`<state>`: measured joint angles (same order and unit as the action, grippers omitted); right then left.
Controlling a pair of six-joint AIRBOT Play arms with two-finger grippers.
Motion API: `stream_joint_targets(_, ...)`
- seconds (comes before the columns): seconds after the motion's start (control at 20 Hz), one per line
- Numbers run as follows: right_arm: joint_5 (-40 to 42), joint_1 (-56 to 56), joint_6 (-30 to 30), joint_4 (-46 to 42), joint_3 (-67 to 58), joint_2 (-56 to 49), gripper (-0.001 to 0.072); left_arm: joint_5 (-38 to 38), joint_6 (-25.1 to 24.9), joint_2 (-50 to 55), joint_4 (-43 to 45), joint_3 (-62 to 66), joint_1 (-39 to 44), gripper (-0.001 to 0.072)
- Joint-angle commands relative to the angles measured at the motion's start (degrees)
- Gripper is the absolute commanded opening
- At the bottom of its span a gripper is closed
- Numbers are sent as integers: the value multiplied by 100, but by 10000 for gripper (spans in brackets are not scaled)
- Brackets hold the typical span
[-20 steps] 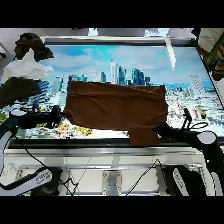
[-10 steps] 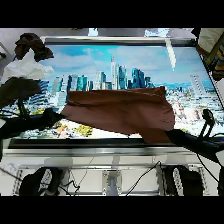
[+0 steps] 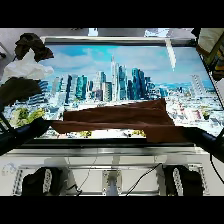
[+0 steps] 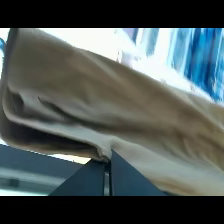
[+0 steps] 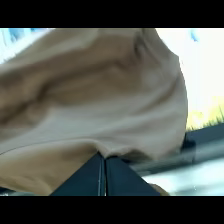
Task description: Fold the shirts.
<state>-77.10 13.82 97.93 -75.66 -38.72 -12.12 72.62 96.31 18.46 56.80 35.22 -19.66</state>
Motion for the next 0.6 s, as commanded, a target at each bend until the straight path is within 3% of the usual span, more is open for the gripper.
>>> stream_joint_targets(0.0,1005,0,-721,774,-109,-881,26,-232,42,310,153,4,7,11)
stream_joint_targets(0.35,3003,-13,-2662,3099,-111,-3609,26,-649,-358,1563,151,4,9,12)
stream_joint_targets(0.55,3646,-15,-3003,3198,-111,-4562,26,-944,-715,2503,-81,0,55,12)
